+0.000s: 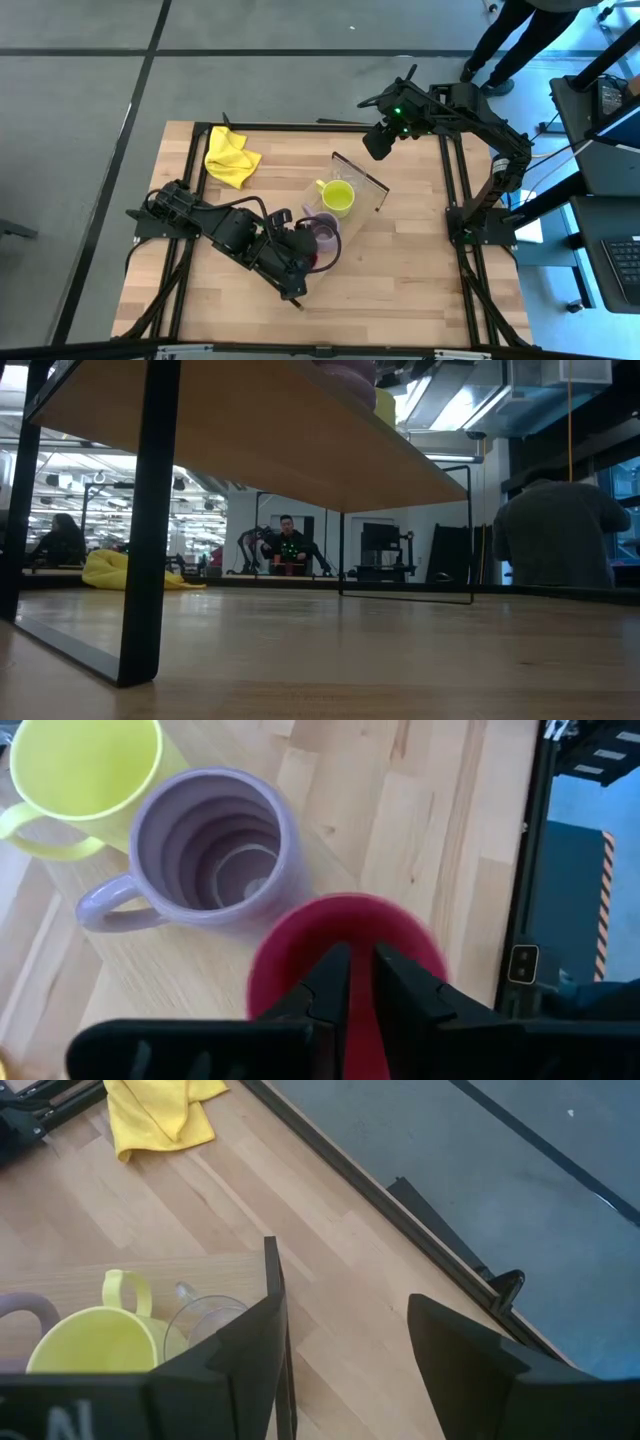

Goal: Stack small to large cups/mugs on shelf
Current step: Put the red cup on the shelf, then adjust the purple mug and cup on the shelf

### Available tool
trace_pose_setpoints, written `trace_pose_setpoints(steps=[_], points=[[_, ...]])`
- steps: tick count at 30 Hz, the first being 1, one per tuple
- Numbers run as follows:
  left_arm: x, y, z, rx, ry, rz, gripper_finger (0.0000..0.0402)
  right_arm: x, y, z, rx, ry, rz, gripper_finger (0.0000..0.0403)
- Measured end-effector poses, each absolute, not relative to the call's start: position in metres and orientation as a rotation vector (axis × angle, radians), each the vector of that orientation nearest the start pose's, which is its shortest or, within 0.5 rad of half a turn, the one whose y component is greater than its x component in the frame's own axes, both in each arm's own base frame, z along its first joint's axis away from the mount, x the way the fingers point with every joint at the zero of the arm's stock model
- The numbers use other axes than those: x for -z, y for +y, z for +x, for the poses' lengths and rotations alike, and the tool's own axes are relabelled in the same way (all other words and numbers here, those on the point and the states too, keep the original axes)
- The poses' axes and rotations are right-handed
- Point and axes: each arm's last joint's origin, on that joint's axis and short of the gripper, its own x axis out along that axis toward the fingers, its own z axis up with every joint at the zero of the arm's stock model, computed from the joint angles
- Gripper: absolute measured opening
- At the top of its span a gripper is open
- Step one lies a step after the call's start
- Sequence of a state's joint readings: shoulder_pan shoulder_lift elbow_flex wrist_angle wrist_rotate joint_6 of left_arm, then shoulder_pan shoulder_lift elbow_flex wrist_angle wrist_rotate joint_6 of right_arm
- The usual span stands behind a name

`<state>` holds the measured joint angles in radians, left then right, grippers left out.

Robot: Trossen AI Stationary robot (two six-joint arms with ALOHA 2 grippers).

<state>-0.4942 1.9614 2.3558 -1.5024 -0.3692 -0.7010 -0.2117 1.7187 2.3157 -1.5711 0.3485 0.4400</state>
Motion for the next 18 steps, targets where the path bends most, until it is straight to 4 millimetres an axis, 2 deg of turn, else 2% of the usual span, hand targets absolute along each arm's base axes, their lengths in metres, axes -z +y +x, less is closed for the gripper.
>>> trace_pose_setpoints(steps=[15, 18], points=[[-0.4118, -0.1642, 0.3249, -0.258, 0.981, -0.153, 0.0039, -0.4734, -0.0688, 0.2728, 0.718, 0.854, 0.320, 0.0212], [-0.4175, -0.1629, 0.3199, -0.264, 0.958, -0.156, 0.0039, -0.4734, -0.0687, 0.2728, 0.717, 0.854, 0.320, 0.0212]])
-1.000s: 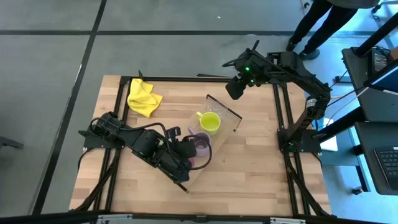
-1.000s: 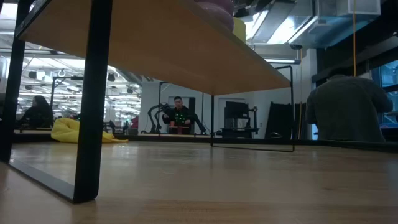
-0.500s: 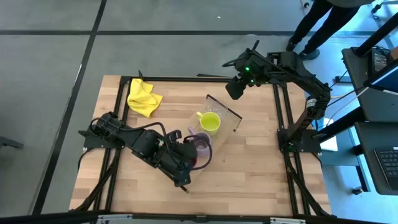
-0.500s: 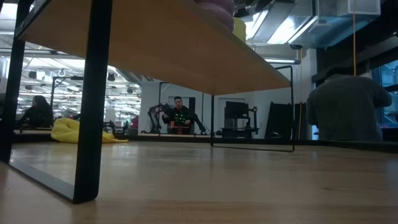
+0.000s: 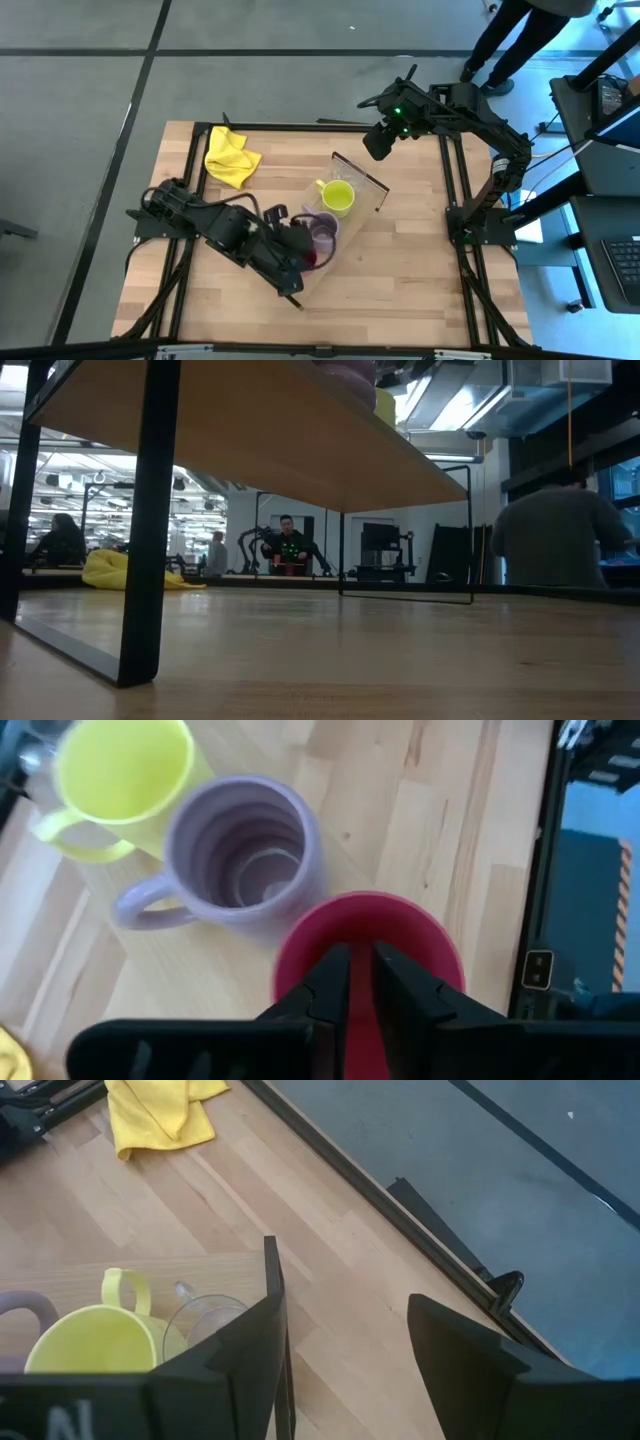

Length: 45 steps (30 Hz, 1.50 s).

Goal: Stack small to large cups/mugs on shelf
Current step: Adjust the purple mug and cup on the shelf

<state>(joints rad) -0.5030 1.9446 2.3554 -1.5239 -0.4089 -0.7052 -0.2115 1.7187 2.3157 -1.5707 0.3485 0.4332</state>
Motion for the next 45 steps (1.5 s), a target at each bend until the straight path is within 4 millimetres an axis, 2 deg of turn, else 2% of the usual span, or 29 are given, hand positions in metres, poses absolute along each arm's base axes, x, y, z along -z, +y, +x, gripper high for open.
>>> trace_pose_setpoints(steps=[11, 17, 22, 28, 34, 37, 41, 45], points=[[-0.464, -0.140, 0.277, -0.368, 0.733, -0.191, 0.0039, -0.473, -0.069, 0.273, 0.717, 0.854, 0.320, 0.0212], [-0.469, -0.133, 0.267, -0.425, 0.710, -0.171, 0.0039, -0.473, -0.069, 0.273, 0.716, 0.855, 0.320, 0.0212], [-0.460, -0.132, 0.268, -0.474, 0.714, -0.141, 0.0039, -0.474, -0.063, 0.274, 0.643, 0.867, 0.351, 0.0212], [-0.434, -0.128, 0.253, -0.600, 0.723, -0.198, 0.0039, -0.478, -0.019, 0.273, 0.443, 0.876, 0.396, 0.0212], [-0.404, -0.131, 0.216, -0.710, 0.647, -0.324, 0.0039, -0.479, 0.041, 0.270, 0.304, 0.892, 0.425, 0.0212], [-0.390, -0.133, 0.204, -0.749, 0.590, -0.387, 0.0039, -0.475, 0.068, 0.270, 0.252, 0.917, 0.442, 0.0212], [-0.372, -0.135, 0.203, -0.757, 0.560, -0.453, 0.0039, -0.462, 0.093, 0.281, 0.231, 0.969, 0.438, 0.0212], [-0.360, -0.139, 0.208, -0.751, 0.549, -0.472, 0.0039, -0.443, 0.107, 0.301, 0.249, 1.029, 0.418, 0.0212]])
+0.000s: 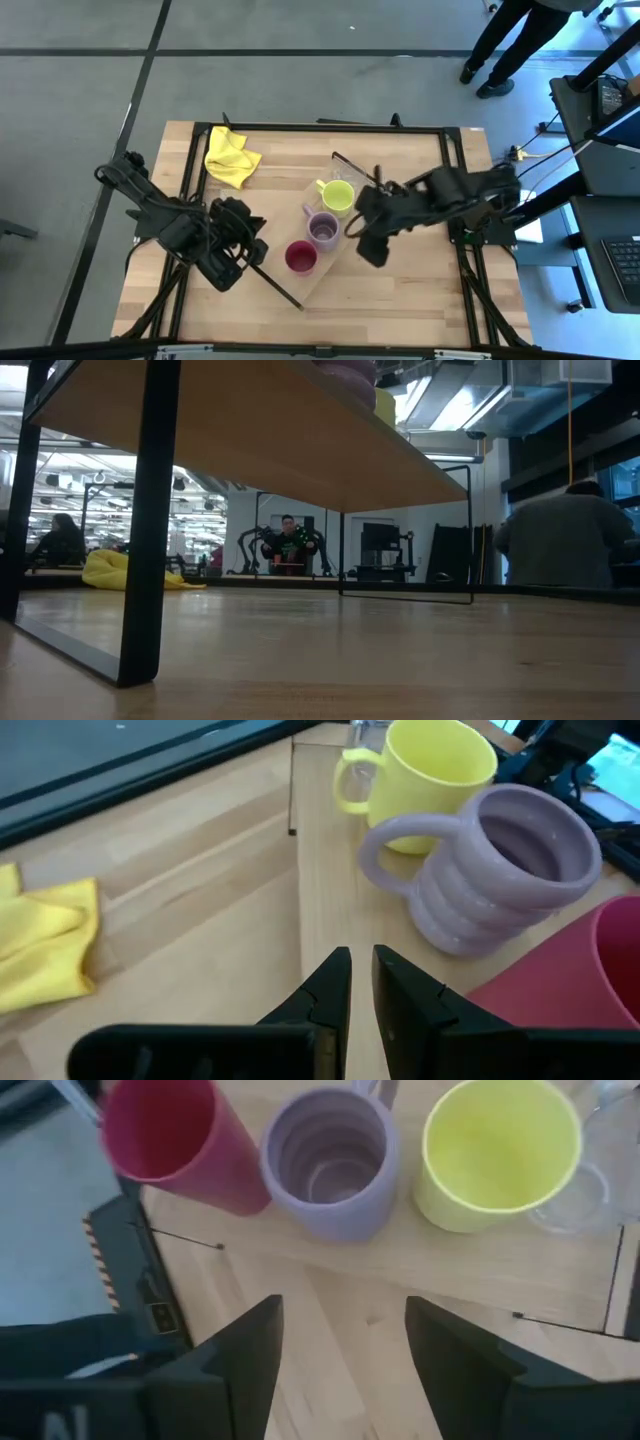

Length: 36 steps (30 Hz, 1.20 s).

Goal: Stack small to large cups/mugs on shelf
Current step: Adjust the purple mug and cup on the shelf

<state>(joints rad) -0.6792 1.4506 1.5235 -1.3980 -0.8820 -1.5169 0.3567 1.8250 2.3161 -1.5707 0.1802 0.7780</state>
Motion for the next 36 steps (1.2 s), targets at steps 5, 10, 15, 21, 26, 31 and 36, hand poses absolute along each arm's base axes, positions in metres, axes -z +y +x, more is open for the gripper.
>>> trace_pose_setpoints(steps=[5, 10, 15, 21, 26, 31, 36], points=[[-0.349, -0.139, 0.208, -0.782, 0.551, -0.483, 0.0039, -0.419, 0.116, 0.324, 0.269, 1.102, 0.404, 0.0212], [-0.347, -0.135, 0.203, -0.806, 0.581, -0.419, 0.0039, -0.404, 0.121, 0.337, 0.312, 1.139, 0.435, 0.0212], [-0.349, -0.128, 0.194, -0.850, 0.601, -0.354, 0.0039, -0.390, 0.125, 0.348, 0.371, 1.164, 0.476, 0.0212], [-0.363, -0.119, 0.180, -0.804, 0.555, -0.324, 0.0039, -0.375, 0.122, 0.362, 0.455, 1.169, 0.484, 0.0212], [-0.373, -0.109, 0.170, -0.773, 0.542, -0.312, 0.0039, -0.369, 0.115, 0.369, 0.520, 1.153, 0.493, 0.0212], [-0.379, -0.104, 0.163, -0.743, 0.555, -0.280, 0.0039, -0.363, 0.111, 0.374, 0.549, 1.159, 0.511, 0.0212], [-0.380, -0.102, 0.161, -0.727, 0.570, -0.250, 0.0039, -0.363, 0.111, 0.375, 0.535, 1.172, 0.530, 0.0212]])
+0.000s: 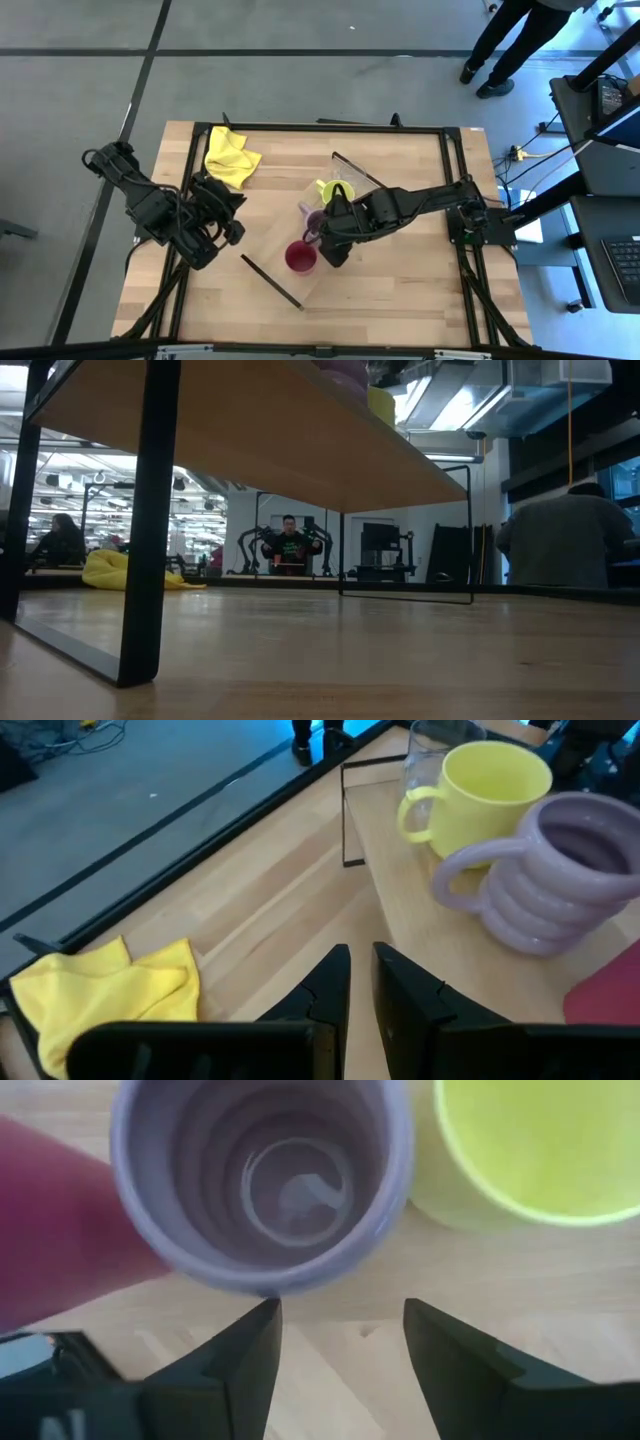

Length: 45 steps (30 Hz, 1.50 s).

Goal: Stack small to large cups/mugs on shelf
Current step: Adjust the purple mug and cup on the shelf, then return to Home Position

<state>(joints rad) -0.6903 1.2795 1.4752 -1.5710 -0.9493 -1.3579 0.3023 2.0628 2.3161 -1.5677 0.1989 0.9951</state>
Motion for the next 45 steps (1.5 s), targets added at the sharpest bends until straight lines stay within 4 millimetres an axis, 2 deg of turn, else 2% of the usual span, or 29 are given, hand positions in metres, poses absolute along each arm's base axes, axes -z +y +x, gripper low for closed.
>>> trace_pose_setpoints(steps=[7, 11, 17, 25, 30, 45], points=[[-0.365, -0.100, 0.158, -0.736, 0.608, -0.237, 0.0039, -0.374, 0.117, 0.368, 0.486, 1.169, 0.586, 0.0212], [-0.351, -0.096, 0.154, -0.750, 0.596, -0.276, 0.0039, -0.382, 0.132, 0.369, 0.393, 1.120, 0.655, 0.0212], [-0.338, -0.090, 0.146, -0.729, 0.570, -0.328, 0.0039, -0.376, 0.150, 0.370, 0.374, 1.129, 0.702, 0.0212], [-0.338, -0.080, 0.134, -0.703, 0.571, -0.319, 0.0039, -0.381, 0.159, 0.385, 0.337, 0.957, 0.809, 0.0212], [-0.339, -0.080, 0.133, -0.688, 0.587, -0.292, 0.0039, -0.374, 0.166, 0.387, 0.358, 0.975, 0.825, 0.0212], [-0.339, -0.081, 0.134, -0.656, 0.597, -0.269, 0.0039, -0.371, 0.177, 0.382, 0.423, 0.949, 0.856, 0.0212]])
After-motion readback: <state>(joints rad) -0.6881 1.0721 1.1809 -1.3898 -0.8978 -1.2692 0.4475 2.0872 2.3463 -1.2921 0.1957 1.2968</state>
